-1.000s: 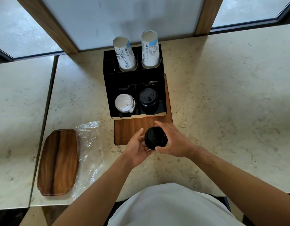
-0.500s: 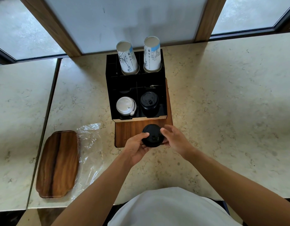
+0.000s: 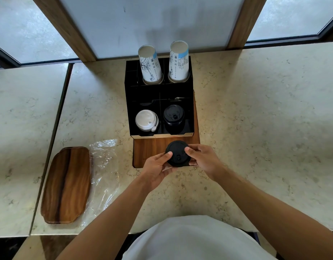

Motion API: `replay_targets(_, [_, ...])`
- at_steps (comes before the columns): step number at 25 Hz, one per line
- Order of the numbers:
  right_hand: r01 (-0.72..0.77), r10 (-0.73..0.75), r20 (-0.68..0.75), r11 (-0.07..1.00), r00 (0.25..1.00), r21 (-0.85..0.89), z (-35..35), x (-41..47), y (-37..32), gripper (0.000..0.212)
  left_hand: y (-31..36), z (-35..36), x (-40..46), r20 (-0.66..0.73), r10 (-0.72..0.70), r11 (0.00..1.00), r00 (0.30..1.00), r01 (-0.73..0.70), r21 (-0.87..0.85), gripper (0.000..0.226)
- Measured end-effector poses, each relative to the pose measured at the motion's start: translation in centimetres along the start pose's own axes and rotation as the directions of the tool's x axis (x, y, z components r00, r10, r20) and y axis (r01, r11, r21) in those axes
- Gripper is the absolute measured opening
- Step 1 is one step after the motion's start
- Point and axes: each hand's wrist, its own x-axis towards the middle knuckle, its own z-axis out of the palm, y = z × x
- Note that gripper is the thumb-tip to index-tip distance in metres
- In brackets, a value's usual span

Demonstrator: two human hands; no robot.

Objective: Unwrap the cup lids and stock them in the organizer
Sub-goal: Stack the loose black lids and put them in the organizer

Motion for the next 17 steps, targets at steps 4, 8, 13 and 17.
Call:
replay_targets(4, [0.024,-0.024,-0.046,1.0,0.999,0.004,0.24,0.28,-0.57,0.028,0.33,-0.37,-0.2,-0.028,0.066,0.998,0.997,-0.066,0.0,0.033])
replay_targets(8, [0.026,-0.026,-0.046,1.0,0.999,-0.001,0.07,0.14,-0.51,0.019,0.36,-0.51,-0.09,-0.142,0.135,0.991,0.981,-0.131,0.039,0.041])
replay_targets(13, [0.018,-0.018,-0.026,1.0,0.999,-0.008,-0.03,0.04,-0.12,0.029,0.2,-0.48,0.08,-0.159,0.158,0.986,0.974,-0.149,0.071,0.043])
replay_targets(17, [0.041,-0.047,-0.063,0.996,0.997,-0.084,0.12,0.11,-0.93,0.034,0.41,-0.1,0.38,-0.156,0.153,0.986,0.976,-0.139,0.095,0.031])
